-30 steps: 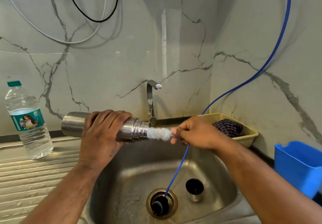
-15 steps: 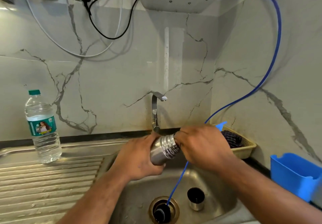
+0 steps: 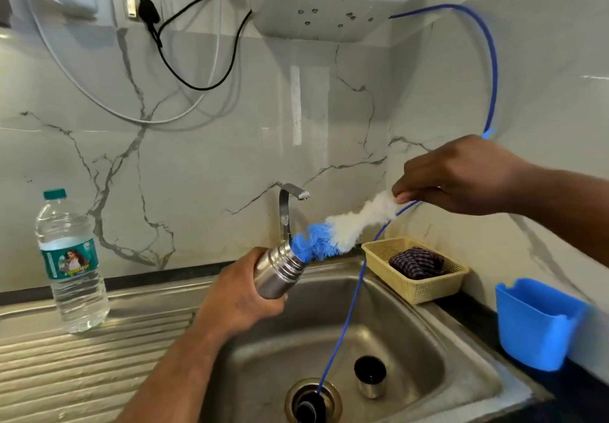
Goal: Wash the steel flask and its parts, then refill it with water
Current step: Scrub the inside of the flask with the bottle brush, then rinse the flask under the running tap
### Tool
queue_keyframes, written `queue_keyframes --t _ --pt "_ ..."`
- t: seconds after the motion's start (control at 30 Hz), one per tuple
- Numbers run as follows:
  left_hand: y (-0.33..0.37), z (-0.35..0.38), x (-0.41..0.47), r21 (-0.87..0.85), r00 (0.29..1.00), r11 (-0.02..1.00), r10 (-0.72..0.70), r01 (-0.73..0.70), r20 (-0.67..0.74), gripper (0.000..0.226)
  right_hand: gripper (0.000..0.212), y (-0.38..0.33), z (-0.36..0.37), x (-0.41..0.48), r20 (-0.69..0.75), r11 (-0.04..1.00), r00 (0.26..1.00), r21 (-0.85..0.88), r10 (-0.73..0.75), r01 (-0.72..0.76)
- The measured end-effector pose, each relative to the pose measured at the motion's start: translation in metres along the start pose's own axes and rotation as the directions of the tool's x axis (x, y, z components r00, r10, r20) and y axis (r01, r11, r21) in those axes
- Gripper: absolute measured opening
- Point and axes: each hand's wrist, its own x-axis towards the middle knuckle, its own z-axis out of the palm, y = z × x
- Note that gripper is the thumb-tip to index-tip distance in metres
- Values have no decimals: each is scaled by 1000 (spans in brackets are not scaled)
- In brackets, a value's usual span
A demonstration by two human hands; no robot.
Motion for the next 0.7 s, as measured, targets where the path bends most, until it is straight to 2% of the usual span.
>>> queue_keyframes --t 0.13,0.23,0.3,0.4,0.57,0.63,0.7 --pt "7 10 -1 -24 1000 1000 0 0 14 71 19 12 -19 -2 48 998 999 -68 6 -2" --pt "-9 10 -1 34 989 995 -100 96 106 77 12 39 -47 -16 -10 969 980 -144 200 -200" --pt "-12 6 -1 2 987 988 -151 152 58 78 14 50 -55 -28 -12 934 952 -186 307 -304" --pt "19 10 -2 -116 995 989 -91 88 -26 69 23 49 -52 -30 64 942 956 -205 285 -267" --pt "63 30 -10 -278 993 960 -3 -30 -117 59 12 55 -53 -19 175 972 962 -141 210 -187" --pt "68 38 -13 -344 994 939 -9 -28 -107 60 7 64 -58 -20 202 970 966 -213 160 -116" --pt "72 47 -17 -374 996 927 -11 -24 -92 58 11 69 -68 -23 250 953 959 -299 132 -53"
